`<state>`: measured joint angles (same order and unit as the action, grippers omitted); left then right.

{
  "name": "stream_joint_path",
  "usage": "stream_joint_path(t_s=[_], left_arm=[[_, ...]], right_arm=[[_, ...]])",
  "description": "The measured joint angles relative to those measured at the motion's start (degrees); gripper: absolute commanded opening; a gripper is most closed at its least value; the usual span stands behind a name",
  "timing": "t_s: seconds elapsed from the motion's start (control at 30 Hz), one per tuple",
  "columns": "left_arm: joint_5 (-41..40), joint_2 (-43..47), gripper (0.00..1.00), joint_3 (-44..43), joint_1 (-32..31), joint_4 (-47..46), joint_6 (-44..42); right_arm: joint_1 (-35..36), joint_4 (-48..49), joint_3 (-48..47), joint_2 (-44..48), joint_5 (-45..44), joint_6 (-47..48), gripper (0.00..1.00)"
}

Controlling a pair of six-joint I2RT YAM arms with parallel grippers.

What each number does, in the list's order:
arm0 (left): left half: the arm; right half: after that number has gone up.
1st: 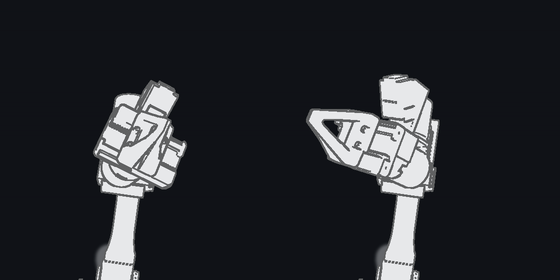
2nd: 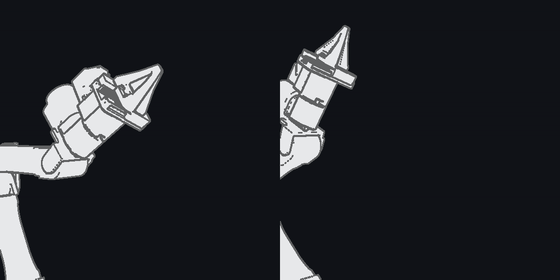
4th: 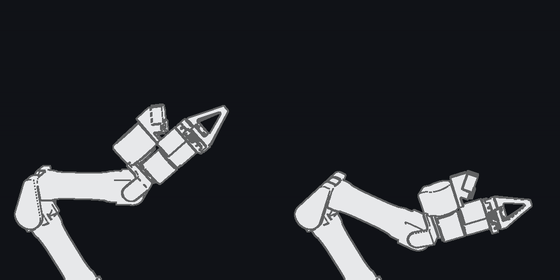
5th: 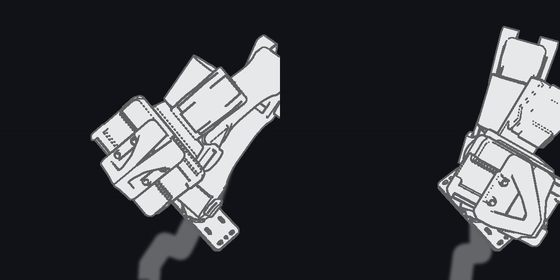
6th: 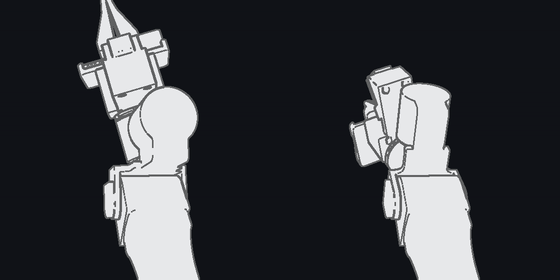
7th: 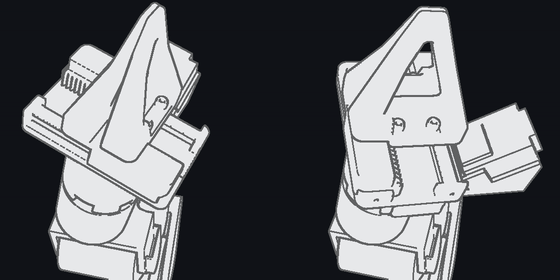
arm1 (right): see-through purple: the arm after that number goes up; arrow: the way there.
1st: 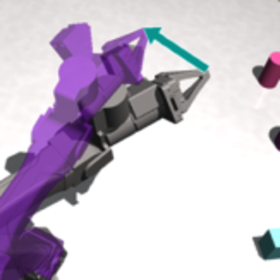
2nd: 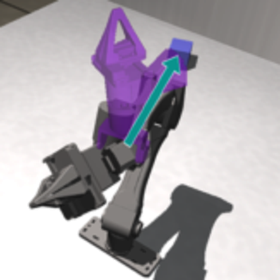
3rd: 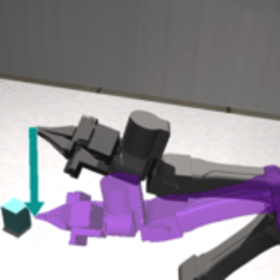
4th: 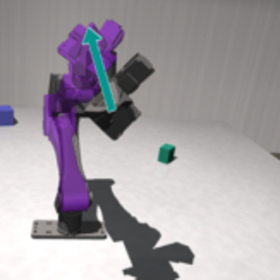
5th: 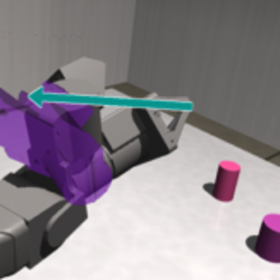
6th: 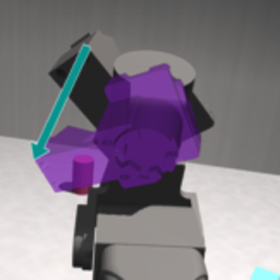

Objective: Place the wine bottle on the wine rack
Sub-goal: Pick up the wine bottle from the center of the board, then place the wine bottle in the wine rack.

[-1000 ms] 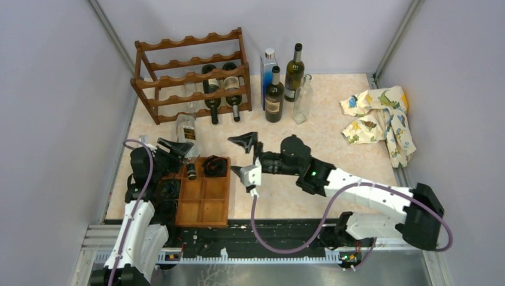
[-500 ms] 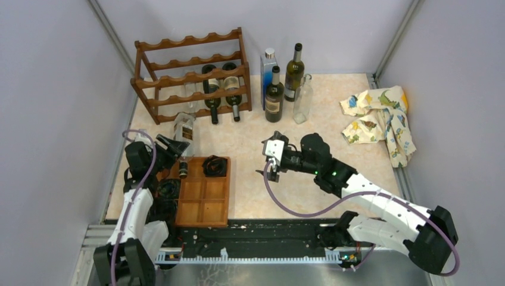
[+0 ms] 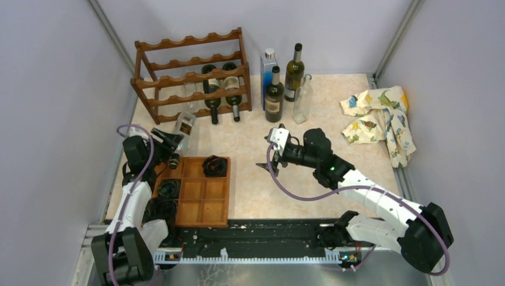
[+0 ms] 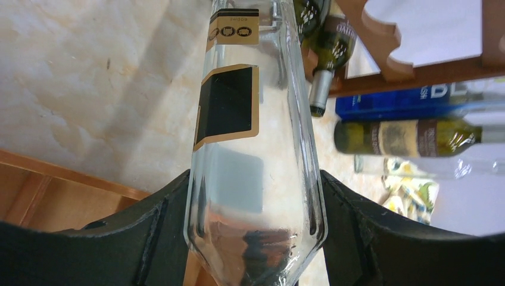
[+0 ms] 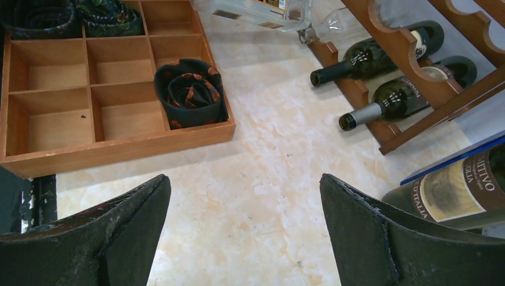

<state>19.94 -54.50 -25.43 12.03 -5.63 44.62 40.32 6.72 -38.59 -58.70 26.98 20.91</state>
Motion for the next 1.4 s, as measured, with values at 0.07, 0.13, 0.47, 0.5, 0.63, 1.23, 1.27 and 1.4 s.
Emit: stream_joint_path(t_s=[0.07, 0.13, 0.47, 0.5, 0.63, 1.23, 1.27, 1.4], left_arm=[[-1.68, 0.98, 0.00, 0.26, 0.13, -0.26, 1.81], [-3.48, 2.99, 0.00, 1.16, 0.24, -1.01, 3.80], [-8.85, 4.57, 0.00, 2.67, 1.38, -4.96, 8.79], [-8.83, 3.48, 0.00, 2.67, 1.38, -5.64, 8.81], [-8.48, -0.79, 0.00, 2.67, 1.57, -7.43, 8.96], [-8.55, -7.02, 0.00, 2.64, 3.98, -12.72, 10.29], [-8.48, -7.61, 0.00, 2.64, 3.98, -13.05, 10.45], [-8.35, -9.51, 0.00, 2.64, 4.13, -14.43, 11.13]], right_arm=[[-0.11, 0.96, 0.17, 0.00, 0.13, -0.20, 0.93], [-0.24, 1.38, 0.44, 0.00, 0.17, -0.42, 0.93], [-1.11, 2.05, 0.81, -0.26, 0.55, -0.61, 0.93], [-1.14, 2.16, 0.81, -0.35, 0.55, -0.59, 0.93], [-1.27, 2.40, 0.81, -0.81, 0.66, -0.59, 0.93], [-2.54, 4.02, 0.81, -1.60, 1.20, -0.59, 0.93], [-2.60, 4.02, 0.81, -1.70, 1.20, -0.59, 0.93], [-2.64, 4.17, 0.81, -1.88, 1.20, -0.59, 0.93]])
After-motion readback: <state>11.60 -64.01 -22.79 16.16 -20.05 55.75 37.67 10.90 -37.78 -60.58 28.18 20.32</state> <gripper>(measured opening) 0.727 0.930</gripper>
